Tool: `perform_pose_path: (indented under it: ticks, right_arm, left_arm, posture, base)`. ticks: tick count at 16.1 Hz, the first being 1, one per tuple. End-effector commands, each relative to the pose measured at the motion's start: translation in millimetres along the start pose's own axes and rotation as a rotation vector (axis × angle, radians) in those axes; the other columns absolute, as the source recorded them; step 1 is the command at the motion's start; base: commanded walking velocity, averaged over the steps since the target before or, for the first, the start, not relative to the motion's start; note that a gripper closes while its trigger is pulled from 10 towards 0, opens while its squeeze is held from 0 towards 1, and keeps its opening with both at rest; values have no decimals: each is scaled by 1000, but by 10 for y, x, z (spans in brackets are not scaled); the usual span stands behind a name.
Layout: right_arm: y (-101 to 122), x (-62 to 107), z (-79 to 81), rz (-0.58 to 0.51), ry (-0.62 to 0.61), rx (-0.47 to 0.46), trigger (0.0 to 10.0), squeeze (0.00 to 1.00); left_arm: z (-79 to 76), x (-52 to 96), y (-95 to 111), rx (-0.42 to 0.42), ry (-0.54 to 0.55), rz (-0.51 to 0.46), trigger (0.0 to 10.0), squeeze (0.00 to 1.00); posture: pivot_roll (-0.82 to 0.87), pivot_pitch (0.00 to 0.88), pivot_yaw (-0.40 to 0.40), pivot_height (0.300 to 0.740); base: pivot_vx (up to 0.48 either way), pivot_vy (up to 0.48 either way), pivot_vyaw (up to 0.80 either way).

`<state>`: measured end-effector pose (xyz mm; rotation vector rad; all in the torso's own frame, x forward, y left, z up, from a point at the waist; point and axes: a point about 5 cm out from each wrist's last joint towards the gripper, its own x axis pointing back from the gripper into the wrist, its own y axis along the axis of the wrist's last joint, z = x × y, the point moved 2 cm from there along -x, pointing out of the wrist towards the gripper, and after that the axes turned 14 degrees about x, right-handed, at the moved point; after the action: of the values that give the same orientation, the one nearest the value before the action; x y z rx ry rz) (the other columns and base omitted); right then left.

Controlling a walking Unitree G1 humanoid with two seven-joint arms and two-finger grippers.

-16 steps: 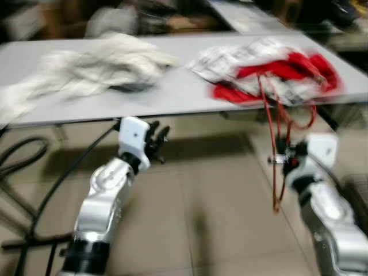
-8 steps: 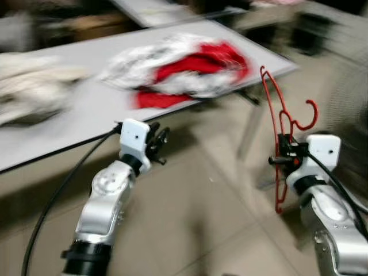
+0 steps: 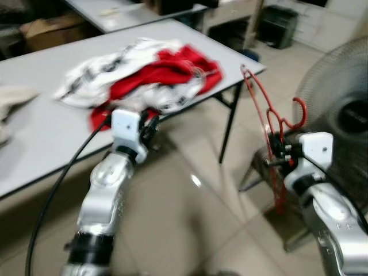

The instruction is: Hang hanger

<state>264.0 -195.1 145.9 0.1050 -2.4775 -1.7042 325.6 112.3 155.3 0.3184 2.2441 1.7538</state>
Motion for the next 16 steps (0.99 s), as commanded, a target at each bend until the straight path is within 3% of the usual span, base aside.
perform_pose_path:
  ticks: [1, 4, 11, 12, 13, 16]
  right_arm:
    - [101, -31, 60, -49, 29, 3, 10000, 0]
    - [78, -54, 16, -48, 9, -5, 10000, 0]
    - [125, -42, 89, -87, 114, 7, 10000, 0]
    - [135, -46, 99, -91, 128, 18, 10000, 0]
    - [146, -49, 137, -97, 163, 56, 10000, 0]
    - [159, -54, 182, -107, 190, 89, 10000, 0]
  left_arm:
    - [73, 23, 6, -16, 21, 1, 10000, 0]
    - [89, 47, -115, -66, -15, 72, 10000, 0]
    - [151, 57, -30, 36, 51, 14, 10000, 0]
    - [159, 71, -30, 60, 52, 16, 10000, 47]
    - [162, 85, -6, 76, 47, 4, 10000, 1000]
    - [184, 90, 45, 60, 52, -16, 10000, 1000]
  posture:
    - [-108, 47, -2, 740]
    - [-111, 45, -10, 740]
    - [-110, 40, -20, 740]
    - [-110, 40, -20, 740]
    - [-105, 34, -41, 740]
    - [-98, 31, -43, 740]
  base:
    - [420, 0, 800]
    - [406, 0, 0]
    - [407, 0, 0]
    - [409, 0, 0]
    - [480, 0, 0]
    - [480, 0, 533]
